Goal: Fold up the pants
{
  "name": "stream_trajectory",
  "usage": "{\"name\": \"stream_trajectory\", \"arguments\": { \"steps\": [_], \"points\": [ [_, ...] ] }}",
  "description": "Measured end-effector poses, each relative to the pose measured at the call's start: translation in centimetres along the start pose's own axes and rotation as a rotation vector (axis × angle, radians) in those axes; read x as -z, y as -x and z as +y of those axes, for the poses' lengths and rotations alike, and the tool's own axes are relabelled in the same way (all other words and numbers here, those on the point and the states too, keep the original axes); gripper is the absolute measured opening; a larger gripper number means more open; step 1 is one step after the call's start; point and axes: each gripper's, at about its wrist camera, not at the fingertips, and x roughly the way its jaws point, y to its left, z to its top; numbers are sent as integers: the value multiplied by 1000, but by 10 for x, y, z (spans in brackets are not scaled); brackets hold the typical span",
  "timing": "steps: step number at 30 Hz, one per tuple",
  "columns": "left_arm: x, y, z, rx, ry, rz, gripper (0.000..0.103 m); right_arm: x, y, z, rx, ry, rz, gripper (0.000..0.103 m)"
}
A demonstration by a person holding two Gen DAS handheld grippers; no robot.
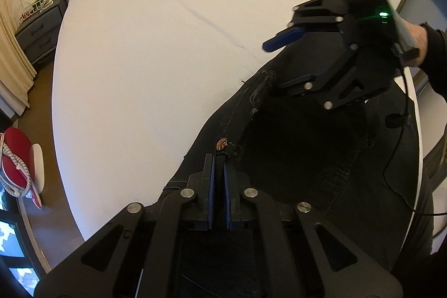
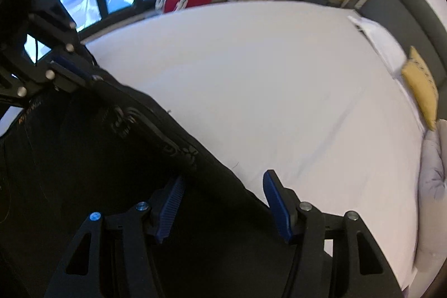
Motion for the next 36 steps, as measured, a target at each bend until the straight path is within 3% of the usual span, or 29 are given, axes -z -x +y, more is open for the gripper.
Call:
{"name": "stream_trajectory", "arguments": {
  "steps": [2, 6, 12, 22, 29, 36],
  "points": [
    [0, -5, -1, 0, -3, -1, 4, -3, -7, -4, -14, 11, 21, 58],
    [7, -7, 0, 4, -3, -2, 4, -4, -14, -10, -61, -18, 50, 28],
    [7, -7, 2, 10, 2, -7, 4, 4, -11, -15, -133, -122, 34, 12],
    [11, 1, 1, 12, 16, -6, 4, 19, 12, -17, -215, -415, -45, 9],
    [27, 15, -8, 29, 44, 2, 4, 23, 24, 10, -317, -588, -108, 9],
    [61, 39, -26, 44, 39, 15, 4, 31, 54, 81, -237, -428, -122, 9]
  ]
}}
